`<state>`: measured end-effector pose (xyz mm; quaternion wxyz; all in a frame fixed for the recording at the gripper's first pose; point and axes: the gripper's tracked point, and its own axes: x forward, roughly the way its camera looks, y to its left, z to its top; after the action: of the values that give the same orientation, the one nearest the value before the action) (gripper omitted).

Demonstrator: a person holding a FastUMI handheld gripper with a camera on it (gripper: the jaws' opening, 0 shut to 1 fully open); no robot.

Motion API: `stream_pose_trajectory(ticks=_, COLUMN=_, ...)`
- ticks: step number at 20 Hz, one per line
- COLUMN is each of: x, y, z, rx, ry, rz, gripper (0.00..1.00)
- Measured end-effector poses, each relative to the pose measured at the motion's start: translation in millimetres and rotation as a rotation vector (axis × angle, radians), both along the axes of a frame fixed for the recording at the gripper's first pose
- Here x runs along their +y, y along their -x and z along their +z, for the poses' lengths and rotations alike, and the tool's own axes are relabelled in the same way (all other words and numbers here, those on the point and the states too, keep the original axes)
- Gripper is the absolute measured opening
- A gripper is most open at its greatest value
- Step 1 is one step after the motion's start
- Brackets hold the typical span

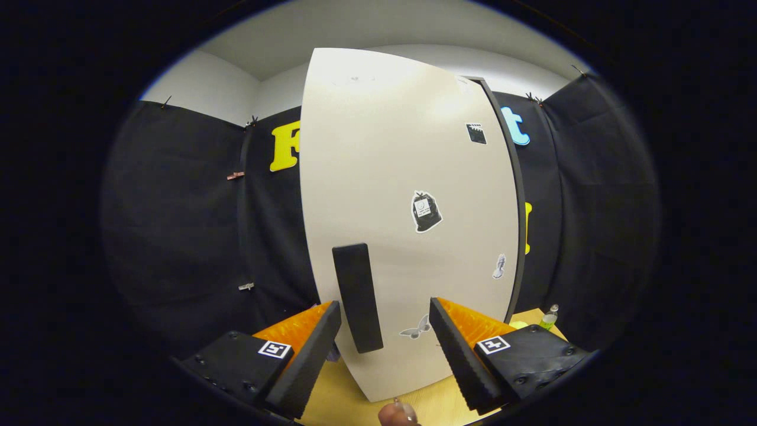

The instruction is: Open the shoe cabinet door, grab the shoes and put them into the shoe cabinet, then close the shoe cabinet door.

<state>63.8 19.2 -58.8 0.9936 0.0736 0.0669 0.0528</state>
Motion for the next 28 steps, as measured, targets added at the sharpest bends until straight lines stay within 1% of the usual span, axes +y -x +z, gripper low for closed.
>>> stream_pose_trajectory(ticks=5, x=13, y=-10, z=7, rx=-0.017, ry=0.005, rz=0.011, gripper=0.98)
stream_pose_trajectory(ticks=9, x=8, y=-13, z=8, rx=-0.021, ry=0.028, rz=-0.024, gripper=0.98)
stream_pose_trajectory(ticks=17, x=10, y=-18, z=18, rx=-0.057, ry=0.073, rz=-0.046, gripper=0.98)
stream_pose_trajectory(ticks=20, x=6, y=-17, z=20, rx=-0.073, ry=0.085, rz=-0.07, gripper=0.98)
stream_pose_trajectory(ticks=23, x=9, y=-16, z=23, rx=-0.087, ry=0.085, rz=-0.062, gripper=0.98)
stream_pose_trajectory(ticks=28, x=1, y=-12, z=20, rx=-0.076, ry=0.094, rz=-0.08, gripper=0.98)
